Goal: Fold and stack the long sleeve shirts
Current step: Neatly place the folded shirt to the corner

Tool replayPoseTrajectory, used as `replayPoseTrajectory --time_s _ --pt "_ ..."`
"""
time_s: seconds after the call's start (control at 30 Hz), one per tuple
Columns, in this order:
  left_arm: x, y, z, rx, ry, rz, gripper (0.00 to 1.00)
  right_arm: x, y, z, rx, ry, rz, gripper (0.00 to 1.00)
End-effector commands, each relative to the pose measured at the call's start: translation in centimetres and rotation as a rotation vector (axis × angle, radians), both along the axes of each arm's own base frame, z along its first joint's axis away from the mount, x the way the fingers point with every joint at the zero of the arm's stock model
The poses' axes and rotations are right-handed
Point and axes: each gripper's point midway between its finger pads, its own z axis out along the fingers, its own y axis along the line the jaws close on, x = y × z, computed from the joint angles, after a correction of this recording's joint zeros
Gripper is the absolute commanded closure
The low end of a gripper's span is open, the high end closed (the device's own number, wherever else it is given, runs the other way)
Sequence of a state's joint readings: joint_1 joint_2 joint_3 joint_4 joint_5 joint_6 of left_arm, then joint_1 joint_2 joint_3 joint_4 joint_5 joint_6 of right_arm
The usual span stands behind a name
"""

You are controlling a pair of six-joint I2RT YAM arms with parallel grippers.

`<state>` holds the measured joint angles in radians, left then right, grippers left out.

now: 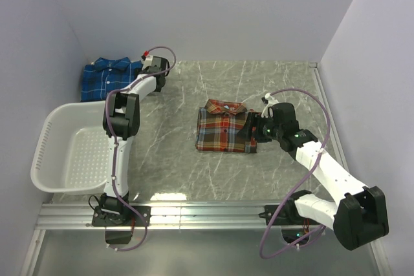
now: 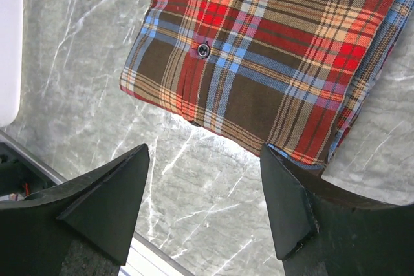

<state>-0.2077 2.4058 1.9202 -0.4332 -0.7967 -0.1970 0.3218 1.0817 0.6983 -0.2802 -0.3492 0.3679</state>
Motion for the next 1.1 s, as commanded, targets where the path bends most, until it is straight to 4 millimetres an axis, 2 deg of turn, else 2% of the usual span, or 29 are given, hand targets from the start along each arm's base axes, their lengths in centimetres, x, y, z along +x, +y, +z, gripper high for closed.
replayPoseTrajectory --time_s 0.0,0.1,0.23,0.27,0.3,0.37,0.4,0.47,0.5,0.57,0.67,0.77,0.87,0.9,0.97,1.0,1.07 --pt "0.2 0.4 -0.4 0.033 0.024 0.002 0.44 0.1 0.4 0.7 0.011 -0.044 0.025 0.24" --pt "-0.3 0.2 -1.6 0.024 0.058 -0.003 0.59 0.1 0.4 0.7 0.014 -0.048 0.024 0.24" --pt "-0.9 -1.6 -2.2 -0.064 0.090 -0.032 1.00 0.1 0.1 0.6 0.001 -0.049 0.009 0.25" --pt "-1.0 -2.4 -2.0 -0.090 0.081 -0.031 0.99 0.1 0.0 0.6 0.000 -0.051 0.006 0.25" --pt "-1.3 -4.3 -1.6 -0.131 0.077 -0.065 1.00 0.1 -0.1 0.6 -0.003 -0.054 0.003 0.25" --pt "-2.0 -6.8 -1.5 -0.211 0.073 -0.079 0.99 0.3 -0.2 0.6 -0.012 -0.054 -0.004 0.25" --pt "-2.6 -9.1 -1.1 -0.255 0.078 -0.111 1.00 0.4 -0.2 0.7 -0.011 -0.054 -0.008 0.25" --pt "-3.9 -11.6 -1.3 -0.335 0.096 -0.108 0.99 0.4 -0.2 0.9 -0.008 -0.055 -0.012 0.25" --pt "-4.9 -14.0 -1.5 -0.386 0.120 -0.145 0.99 0.4 -0.2 1.0 -0.005 -0.060 -0.013 0.25" --pt "-6.4 -16.3 -1.9 -0.441 0.143 -0.140 1.00 0.4 -0.2 1.1 -0.001 -0.064 -0.017 0.25" --pt "-9.1 -21.5 -2.4 -0.528 0.191 -0.190 0.99 0.3 -0.3 1.2 0.004 -0.069 -0.025 0.26" --pt "-10.4 -25.3 -2.0 -0.603 0.205 -0.242 0.94 0.1 -0.4 1.1 0.007 -0.074 -0.034 0.26" --pt "-11.1 -28.1 -0.9 -0.696 0.204 -0.266 0.90 0.0 -0.7 0.6 -0.006 -0.060 -0.048 0.26" --pt "-11.4 -29.4 0.0 -0.727 0.192 -0.293 0.88 -0.2 -0.8 0.5 -0.012 -0.048 -0.048 0.26" --pt "-11.8 -30.4 1.2 -0.763 0.167 -0.294 0.78 -0.1 -1.3 0.2 -0.029 -0.033 -0.078 0.25" --pt "-12.2 -30.5 2.1 -0.780 0.154 -0.300 0.65 -0.1 -1.6 0.2 -0.036 -0.030 -0.091 0.25" --pt "-12.3 -30.4 3.4 -0.802 0.121 -0.298 0.52 0.1 -2.4 0.2 -0.059 -0.033 -0.141 0.24"
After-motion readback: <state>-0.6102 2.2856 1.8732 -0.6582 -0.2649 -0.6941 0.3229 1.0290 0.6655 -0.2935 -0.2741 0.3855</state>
